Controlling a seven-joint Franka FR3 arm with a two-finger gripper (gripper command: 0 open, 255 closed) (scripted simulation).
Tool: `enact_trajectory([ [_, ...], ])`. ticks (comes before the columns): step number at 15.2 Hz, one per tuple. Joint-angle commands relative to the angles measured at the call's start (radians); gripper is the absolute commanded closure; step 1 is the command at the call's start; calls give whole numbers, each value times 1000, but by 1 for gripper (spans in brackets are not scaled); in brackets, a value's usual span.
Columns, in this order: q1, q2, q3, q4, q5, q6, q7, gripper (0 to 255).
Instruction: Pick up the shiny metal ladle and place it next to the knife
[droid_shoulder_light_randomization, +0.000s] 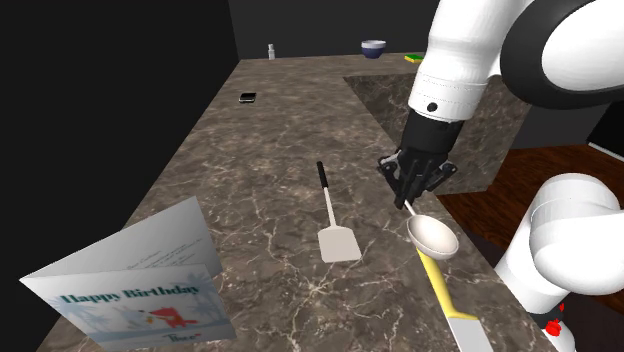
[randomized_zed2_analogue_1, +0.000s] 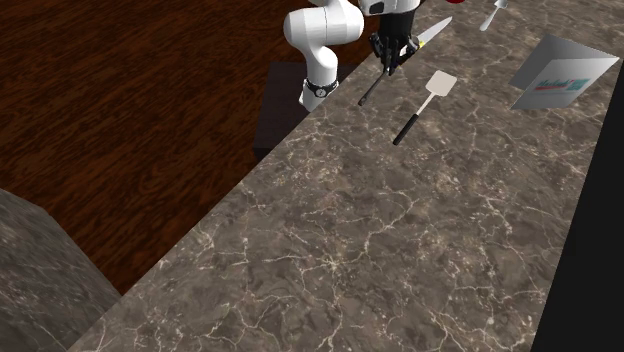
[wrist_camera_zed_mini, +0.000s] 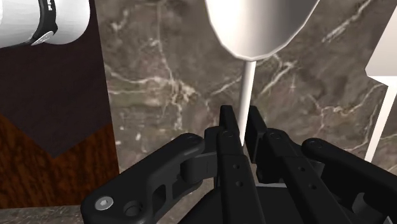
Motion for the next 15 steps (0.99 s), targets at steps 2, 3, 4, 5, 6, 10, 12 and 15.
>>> enact_trajectory([
  [2, 1, 1, 2, -3, 1, 3, 0, 255],
  [3, 1, 1, 2, -3, 1, 3, 0, 255],
  [4, 1, 1, 2, -3, 1, 3, 0, 255],
  [5, 1, 1, 2, -3, 1, 3, 0, 255],
  [6, 1, 1, 2, -3, 1, 3, 0, 255],
  [10, 1, 1, 2, -3, 1, 3, 0, 0],
  [12, 1, 1, 2, -3, 1, 3, 0, 0],
  [15, -13, 14, -33, 99, -31, -87, 5, 0],
])
